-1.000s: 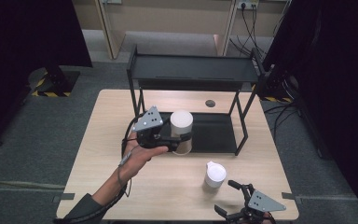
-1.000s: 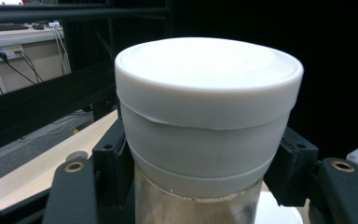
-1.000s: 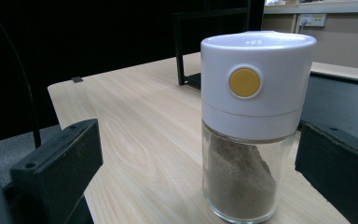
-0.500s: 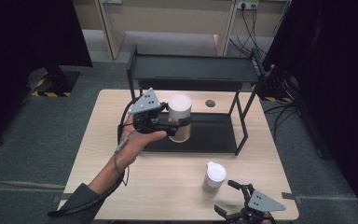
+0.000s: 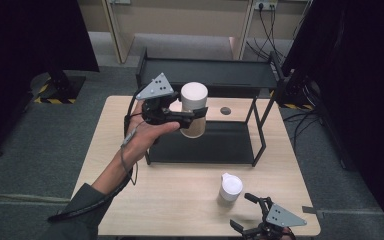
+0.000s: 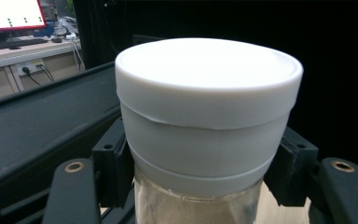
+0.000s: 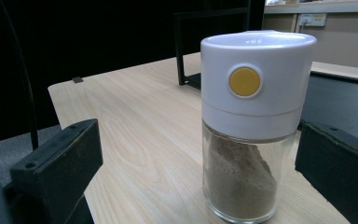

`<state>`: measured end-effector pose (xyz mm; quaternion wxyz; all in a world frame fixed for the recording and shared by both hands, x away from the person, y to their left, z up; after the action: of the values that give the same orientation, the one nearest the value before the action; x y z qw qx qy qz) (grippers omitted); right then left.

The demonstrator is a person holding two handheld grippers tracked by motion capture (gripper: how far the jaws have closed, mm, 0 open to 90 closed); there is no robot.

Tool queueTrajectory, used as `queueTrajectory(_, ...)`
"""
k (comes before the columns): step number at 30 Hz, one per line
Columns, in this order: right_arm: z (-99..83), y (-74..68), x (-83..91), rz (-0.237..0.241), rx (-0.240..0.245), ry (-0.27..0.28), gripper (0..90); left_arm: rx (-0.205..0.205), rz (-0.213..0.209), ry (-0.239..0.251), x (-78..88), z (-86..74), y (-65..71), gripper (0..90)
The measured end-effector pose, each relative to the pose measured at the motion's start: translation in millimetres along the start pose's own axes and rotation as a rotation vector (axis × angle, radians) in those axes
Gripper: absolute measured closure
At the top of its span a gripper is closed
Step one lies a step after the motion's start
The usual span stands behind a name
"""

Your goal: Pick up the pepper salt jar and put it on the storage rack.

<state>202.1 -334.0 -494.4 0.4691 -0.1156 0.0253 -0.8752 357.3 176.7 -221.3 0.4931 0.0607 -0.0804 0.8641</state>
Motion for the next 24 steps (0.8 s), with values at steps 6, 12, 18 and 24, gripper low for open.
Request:
queueTrajectory(6, 0.1, 0.1, 0.3, 0.0, -0.002, 0.001, 1.2, 0.001, 0.01, 0.005, -4.5, 15.3, -4.5, 35.2)
queueTrajectory(12, 0.0, 0.3, 0.3, 0.002, -0.003, 0.001, 1.2, -0.003, 0.029, 0.005, -10.6, 33.6, -8.4, 35.3)
queueTrajectory(18, 0.2, 0.6, 1.1, 0.005, -0.003, 0.004, 1.2, -0.006, 0.058, -0.004, -18.2, 48.1, -14.4, 35.3)
queueTrajectory(24, 0.2, 1.5, 2.1, 0.006, -0.006, 0.006, 1.2, 0.009, 0.086, 0.003, -25.2, 56.2, -22.8, 35.2)
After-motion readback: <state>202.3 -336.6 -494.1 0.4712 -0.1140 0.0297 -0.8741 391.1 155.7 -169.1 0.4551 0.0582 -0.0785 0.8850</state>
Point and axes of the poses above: each handheld gripper's, and its own axes: x roughly backward along the jaws, z roughly out of its top, y roughly to its right, the point moved 4 cm from there along -x, roughly forward along the jaws, and after that the axes turned 5 degrees about -x, right-handed, at the moved point
